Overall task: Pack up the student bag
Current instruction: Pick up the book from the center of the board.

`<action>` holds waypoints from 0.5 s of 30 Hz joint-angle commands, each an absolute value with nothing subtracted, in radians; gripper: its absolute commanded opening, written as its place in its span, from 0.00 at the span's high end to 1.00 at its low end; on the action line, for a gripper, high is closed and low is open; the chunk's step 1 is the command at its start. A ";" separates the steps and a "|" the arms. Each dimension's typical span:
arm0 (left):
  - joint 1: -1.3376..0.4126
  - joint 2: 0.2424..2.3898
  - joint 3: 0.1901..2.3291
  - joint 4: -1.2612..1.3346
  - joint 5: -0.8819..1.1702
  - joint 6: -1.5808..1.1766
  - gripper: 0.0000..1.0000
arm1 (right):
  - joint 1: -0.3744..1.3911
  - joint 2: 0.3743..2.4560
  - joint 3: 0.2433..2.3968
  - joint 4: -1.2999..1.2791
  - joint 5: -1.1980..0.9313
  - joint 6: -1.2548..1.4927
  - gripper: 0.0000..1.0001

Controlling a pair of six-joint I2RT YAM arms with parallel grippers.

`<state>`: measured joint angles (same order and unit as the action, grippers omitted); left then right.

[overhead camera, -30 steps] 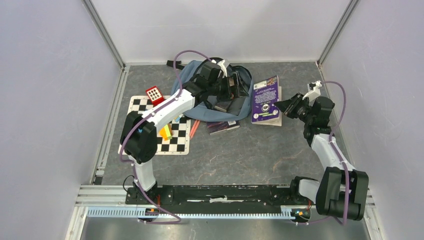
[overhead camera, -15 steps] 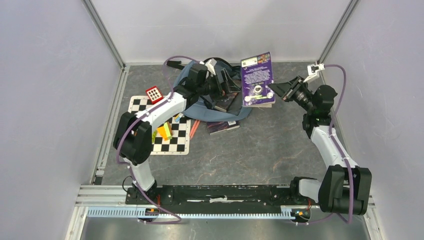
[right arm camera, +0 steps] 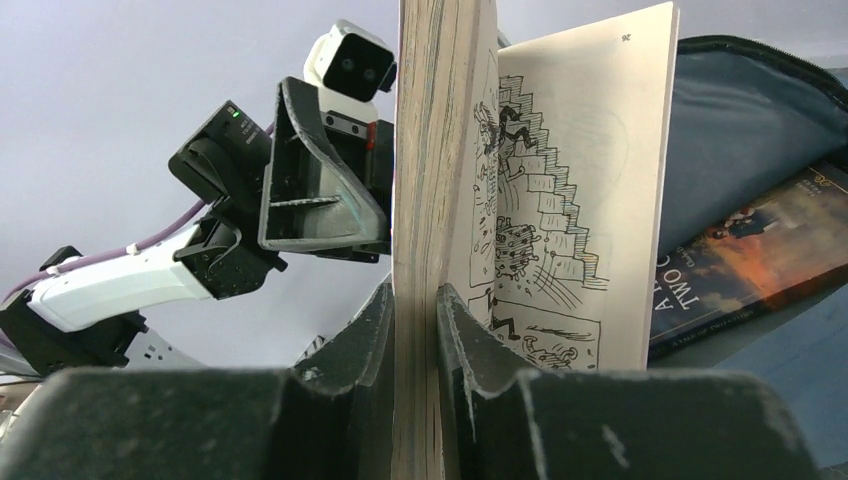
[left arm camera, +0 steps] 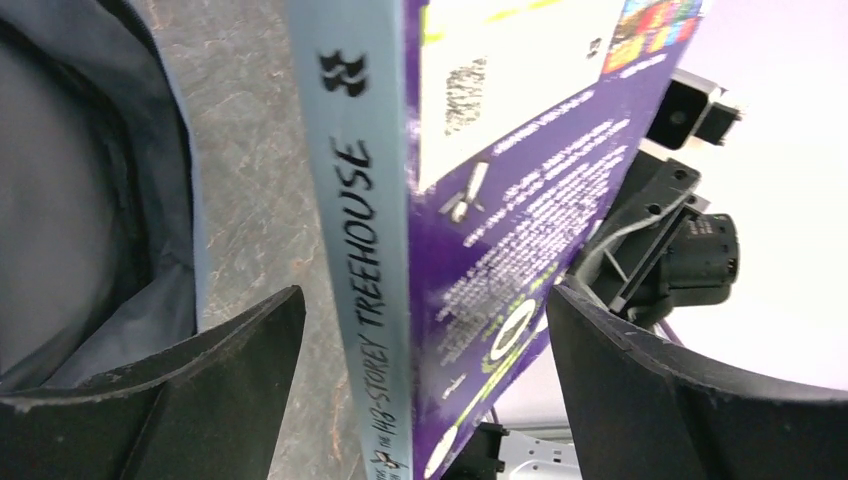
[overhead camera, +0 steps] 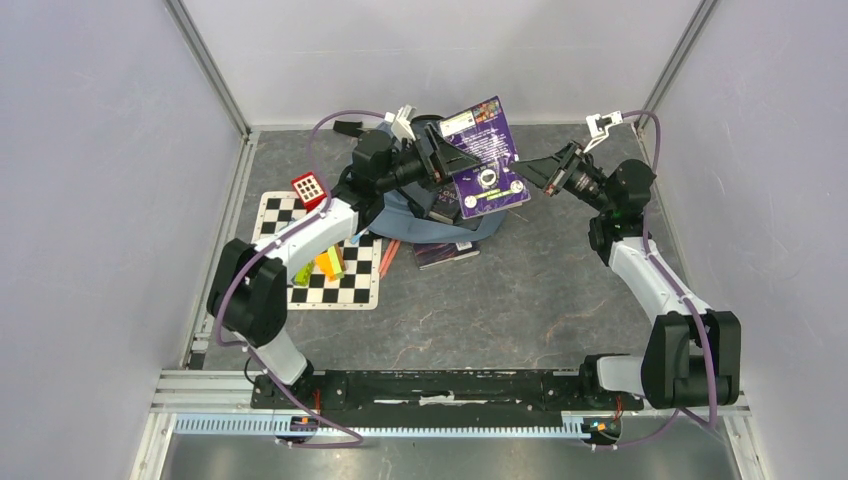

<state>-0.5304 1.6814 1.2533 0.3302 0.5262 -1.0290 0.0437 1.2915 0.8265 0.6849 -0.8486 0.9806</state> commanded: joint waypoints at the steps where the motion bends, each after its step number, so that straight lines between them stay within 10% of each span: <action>1: -0.528 1.619 1.229 0.453 0.548 -1.089 0.07 | 0.044 1.275 0.873 0.796 -0.856 1.007 1.00; 6: -0.528 1.612 1.230 0.503 0.551 -1.117 0.25 | 0.050 1.278 0.869 0.797 -0.861 1.005 1.00; 12: -0.522 1.580 1.214 0.534 0.550 -1.131 0.81 | 0.055 1.277 0.884 0.606 -0.834 0.851 1.00; 15: -0.519 1.549 1.198 0.531 0.549 -1.120 0.98 | 0.054 1.281 0.958 0.364 -0.798 0.639 0.74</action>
